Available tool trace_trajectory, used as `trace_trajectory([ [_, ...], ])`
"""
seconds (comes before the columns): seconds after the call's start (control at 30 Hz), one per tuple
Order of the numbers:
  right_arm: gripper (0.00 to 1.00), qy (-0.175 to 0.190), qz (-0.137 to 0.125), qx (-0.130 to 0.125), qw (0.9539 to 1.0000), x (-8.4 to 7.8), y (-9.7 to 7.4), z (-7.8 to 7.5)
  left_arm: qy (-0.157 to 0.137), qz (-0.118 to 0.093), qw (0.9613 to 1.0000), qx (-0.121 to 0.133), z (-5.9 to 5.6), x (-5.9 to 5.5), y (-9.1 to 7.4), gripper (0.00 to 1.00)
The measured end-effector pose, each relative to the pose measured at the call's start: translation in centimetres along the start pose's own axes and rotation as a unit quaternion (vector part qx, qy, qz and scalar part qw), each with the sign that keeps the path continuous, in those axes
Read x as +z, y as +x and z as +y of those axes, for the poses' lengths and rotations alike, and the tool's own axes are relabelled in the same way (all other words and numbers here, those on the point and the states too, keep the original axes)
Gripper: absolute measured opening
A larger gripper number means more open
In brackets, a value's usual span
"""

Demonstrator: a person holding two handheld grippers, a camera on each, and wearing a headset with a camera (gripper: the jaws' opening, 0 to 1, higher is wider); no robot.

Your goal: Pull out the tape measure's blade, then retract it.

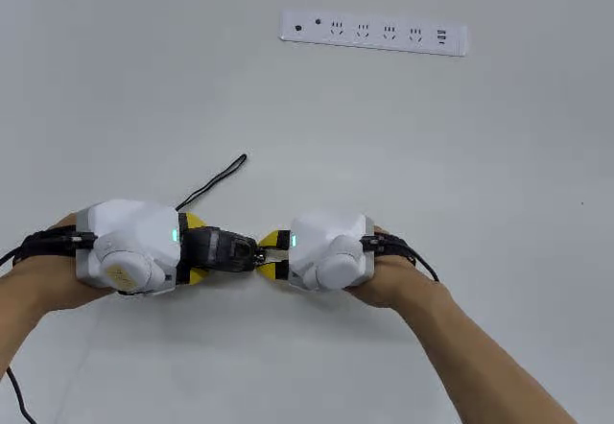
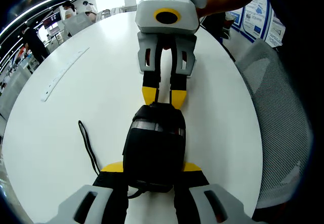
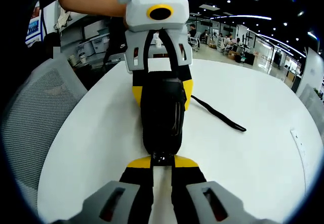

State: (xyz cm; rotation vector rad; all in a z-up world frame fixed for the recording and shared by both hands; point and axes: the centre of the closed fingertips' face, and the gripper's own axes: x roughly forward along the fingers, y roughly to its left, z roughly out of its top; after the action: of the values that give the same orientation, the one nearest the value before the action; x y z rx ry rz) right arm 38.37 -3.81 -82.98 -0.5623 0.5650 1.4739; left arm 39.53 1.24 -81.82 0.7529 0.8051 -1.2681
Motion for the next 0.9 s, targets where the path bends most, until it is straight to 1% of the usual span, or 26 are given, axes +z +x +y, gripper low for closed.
trace_trajectory([
  [0.2,0.10,-0.004,0.003,0.000,1.0000,0.0,-0.2,-0.1,-0.002,-0.001,1.0000,0.000,0.0,-0.1,0.0,0.31],
  [0.5,0.10,-0.010,0.007,0.000,0.9999,-0.5,-0.9,0.0,-0.004,-0.001,1.0000,0.000,0.0,0.0,0.0,0.31],
  [0.9,0.10,-0.008,0.008,0.002,0.9999,-1.0,-1.7,0.0,-0.005,0.000,1.0000,0.001,0.0,-0.1,-0.1,0.31],
])
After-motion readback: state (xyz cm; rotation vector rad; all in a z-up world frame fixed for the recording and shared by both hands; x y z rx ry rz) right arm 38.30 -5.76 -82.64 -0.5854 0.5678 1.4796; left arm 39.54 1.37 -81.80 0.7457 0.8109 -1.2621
